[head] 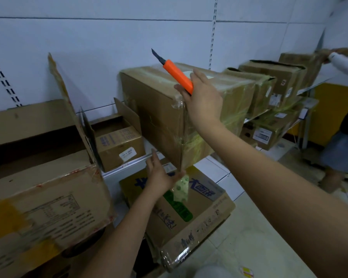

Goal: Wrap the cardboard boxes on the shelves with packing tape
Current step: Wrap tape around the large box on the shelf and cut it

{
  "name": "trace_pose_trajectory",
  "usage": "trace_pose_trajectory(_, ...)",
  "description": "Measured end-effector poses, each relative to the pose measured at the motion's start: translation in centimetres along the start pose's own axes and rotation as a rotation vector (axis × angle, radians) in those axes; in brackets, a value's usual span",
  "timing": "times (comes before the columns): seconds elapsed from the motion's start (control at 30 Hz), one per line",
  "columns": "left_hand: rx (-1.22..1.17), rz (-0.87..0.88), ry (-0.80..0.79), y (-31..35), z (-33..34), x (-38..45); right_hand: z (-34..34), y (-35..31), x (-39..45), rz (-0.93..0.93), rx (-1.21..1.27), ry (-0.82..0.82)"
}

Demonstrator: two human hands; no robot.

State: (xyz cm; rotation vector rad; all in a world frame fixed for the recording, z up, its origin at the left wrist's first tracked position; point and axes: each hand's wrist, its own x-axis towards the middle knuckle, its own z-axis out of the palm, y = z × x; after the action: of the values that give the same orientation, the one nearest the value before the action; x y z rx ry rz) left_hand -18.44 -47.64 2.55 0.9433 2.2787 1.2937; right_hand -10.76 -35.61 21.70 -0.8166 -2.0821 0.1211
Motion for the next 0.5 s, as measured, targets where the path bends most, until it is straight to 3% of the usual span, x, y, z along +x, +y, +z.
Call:
trace_pose_trajectory(0.13, 0.022, 0.45, 0.362, 4.9, -1.9, -2.7, 0.7, 0.6, -0.8, 0.054, 0.382, 0.162)
trace_pose_trajectory(0.23, 0.018, 0.768, 0.623, 10.0, -3.2, -2.3, 1.0, 1.4, -2.6, 0.26, 0.616, 0.291)
trace_pose_trajectory(0.33, 0.212, 0.966, 0.597, 13.5, -3.9, 0.9, 2.3, 2.2, -3.8, 0.362, 0.707, 0.285)
trace_pose_trajectory(0.43, 0.384, 1.002, 0.466, 14.0, -4.2, 4.3, 3.3, 2.1, -3.9, 0.311, 0.76, 0.221)
trace_pose_trajectory(0.5, 0.347, 1.023, 0.477, 13.6, -4.1, 5.7, 3.5, 1.9, -3.9, 0.286, 0.831, 0.236)
